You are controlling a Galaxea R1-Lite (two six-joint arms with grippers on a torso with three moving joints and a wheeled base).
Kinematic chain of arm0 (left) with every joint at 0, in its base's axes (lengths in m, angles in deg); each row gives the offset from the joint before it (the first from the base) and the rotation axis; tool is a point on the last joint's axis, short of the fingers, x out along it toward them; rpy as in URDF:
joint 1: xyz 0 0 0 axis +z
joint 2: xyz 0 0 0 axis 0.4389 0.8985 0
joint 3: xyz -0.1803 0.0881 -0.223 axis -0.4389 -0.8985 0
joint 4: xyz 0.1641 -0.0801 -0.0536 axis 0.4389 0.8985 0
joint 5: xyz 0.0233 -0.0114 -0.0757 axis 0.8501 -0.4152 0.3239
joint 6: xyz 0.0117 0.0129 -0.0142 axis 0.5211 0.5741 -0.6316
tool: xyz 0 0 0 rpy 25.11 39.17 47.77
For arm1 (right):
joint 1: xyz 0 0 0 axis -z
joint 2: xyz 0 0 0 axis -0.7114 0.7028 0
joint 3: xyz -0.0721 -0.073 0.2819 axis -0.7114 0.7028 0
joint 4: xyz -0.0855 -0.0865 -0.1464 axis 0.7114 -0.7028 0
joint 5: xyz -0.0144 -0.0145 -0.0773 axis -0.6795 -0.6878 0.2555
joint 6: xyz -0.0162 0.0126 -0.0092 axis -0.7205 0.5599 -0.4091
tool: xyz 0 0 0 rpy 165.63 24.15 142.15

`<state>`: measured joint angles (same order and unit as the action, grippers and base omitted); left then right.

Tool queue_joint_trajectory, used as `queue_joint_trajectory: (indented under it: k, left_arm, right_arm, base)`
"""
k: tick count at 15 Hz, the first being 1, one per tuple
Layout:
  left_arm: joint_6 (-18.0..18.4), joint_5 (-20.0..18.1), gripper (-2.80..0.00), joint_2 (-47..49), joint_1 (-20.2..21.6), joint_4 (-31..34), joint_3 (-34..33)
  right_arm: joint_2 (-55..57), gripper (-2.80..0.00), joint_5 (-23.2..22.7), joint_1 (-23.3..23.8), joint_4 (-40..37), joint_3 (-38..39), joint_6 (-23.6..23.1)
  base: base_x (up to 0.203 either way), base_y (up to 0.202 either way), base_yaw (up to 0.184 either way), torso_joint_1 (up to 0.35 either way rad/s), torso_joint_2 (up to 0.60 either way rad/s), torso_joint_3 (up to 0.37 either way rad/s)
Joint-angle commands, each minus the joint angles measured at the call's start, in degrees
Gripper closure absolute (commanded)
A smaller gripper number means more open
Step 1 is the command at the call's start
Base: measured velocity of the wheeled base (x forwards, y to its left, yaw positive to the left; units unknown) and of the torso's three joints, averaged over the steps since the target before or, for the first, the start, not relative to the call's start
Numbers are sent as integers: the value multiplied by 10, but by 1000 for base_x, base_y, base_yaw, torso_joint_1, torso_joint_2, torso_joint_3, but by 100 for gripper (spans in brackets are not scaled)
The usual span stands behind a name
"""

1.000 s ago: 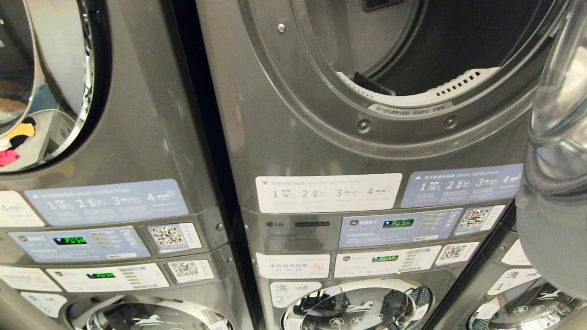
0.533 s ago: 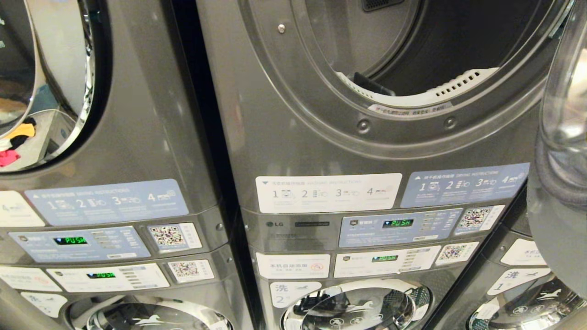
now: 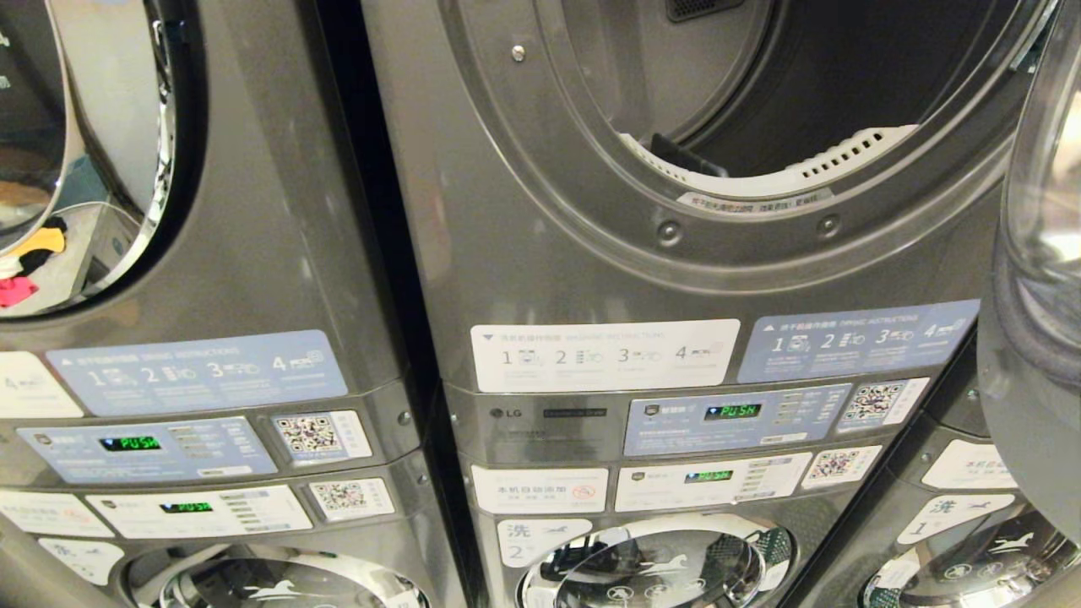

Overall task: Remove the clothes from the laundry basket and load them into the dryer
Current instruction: Open the dryer

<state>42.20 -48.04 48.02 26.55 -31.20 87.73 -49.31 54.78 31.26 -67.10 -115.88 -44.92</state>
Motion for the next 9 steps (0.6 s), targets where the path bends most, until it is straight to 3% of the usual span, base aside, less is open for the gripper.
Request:
queue_joint_trajectory:
  k: [1, 3, 6, 9]
  left_arm:
    - [0, 0, 0, 0, 0, 0, -1]
    - [0, 0, 0, 0, 0, 0, -1]
    - [0, 0, 0, 0, 0, 0, -1]
    - [0, 0, 0, 0, 0, 0, -1]
  right_arm:
    - [-21, -280, 8, 94, 7, 65, 12]
    - [-42, -280, 32, 165, 31, 156, 0]
    - [-64, -280, 110, 169, 132, 286, -89]
    - [-95, -280, 77, 134, 186, 327, -217]
  base:
    - [0, 0, 0, 0, 0, 0]
    - [0, 0, 0, 0, 0, 0]
    - [0, 0, 0, 0, 0, 0]
    - [0, 0, 0, 0, 0, 0]
